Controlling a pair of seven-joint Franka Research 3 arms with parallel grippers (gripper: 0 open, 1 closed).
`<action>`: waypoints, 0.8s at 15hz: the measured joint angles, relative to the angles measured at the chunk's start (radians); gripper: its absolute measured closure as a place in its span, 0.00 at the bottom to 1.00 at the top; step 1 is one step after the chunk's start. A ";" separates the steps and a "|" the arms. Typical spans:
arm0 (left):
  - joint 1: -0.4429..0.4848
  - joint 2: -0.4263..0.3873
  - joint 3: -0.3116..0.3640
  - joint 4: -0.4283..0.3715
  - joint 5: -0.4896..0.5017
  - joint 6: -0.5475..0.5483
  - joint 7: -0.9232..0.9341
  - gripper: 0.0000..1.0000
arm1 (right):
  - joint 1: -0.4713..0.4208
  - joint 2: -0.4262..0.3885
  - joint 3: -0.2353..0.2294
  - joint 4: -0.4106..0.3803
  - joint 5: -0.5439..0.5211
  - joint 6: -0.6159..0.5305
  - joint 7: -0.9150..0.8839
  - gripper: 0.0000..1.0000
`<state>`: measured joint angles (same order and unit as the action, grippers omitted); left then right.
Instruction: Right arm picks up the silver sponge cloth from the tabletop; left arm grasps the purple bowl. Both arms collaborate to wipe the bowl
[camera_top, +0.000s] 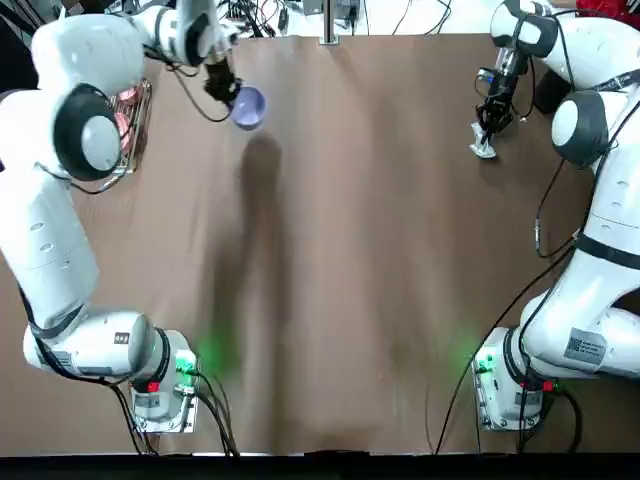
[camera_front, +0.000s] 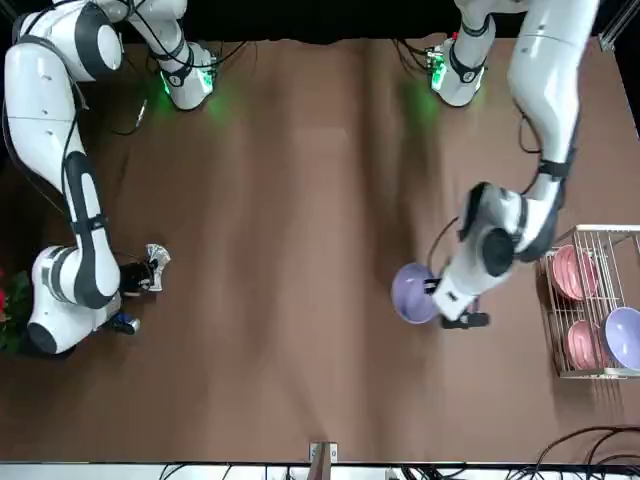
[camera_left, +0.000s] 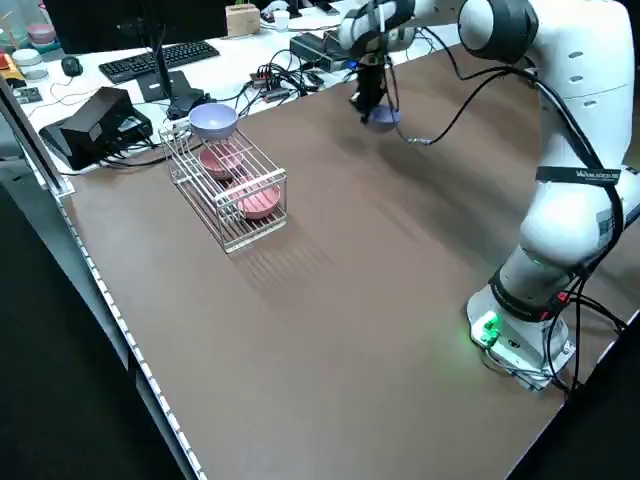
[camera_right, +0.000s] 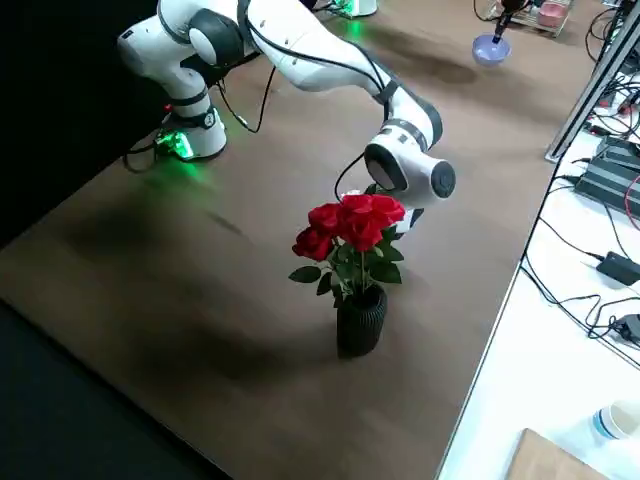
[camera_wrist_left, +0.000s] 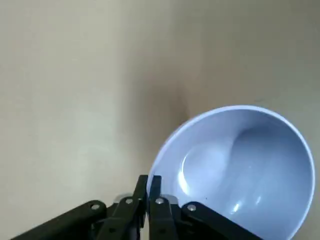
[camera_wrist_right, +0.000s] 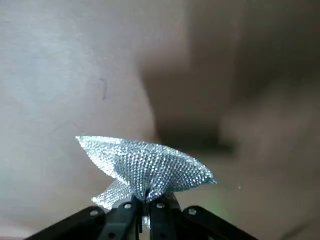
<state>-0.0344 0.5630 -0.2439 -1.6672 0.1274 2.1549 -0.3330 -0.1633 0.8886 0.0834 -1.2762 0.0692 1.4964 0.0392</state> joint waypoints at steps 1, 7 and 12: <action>0.043 -0.018 0.000 -0.032 0.000 0.004 0.067 0.95 | 0.001 0.006 0.002 -0.009 -0.019 0.008 -0.002 0.93; 0.284 -0.066 -0.017 -0.335 0.031 0.328 0.331 0.95 | -0.025 0.013 0.004 -0.026 -0.090 0.018 -0.134 0.67; 0.298 -0.084 -0.022 -0.376 0.046 0.337 0.334 0.76 | -0.026 0.003 0.007 -0.017 -0.090 0.009 -0.137 0.19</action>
<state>0.2633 0.4790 -0.2655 -2.0427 0.1736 2.4920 0.0015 -0.1897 0.8913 0.0899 -1.2936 -0.0212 1.5054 -0.0978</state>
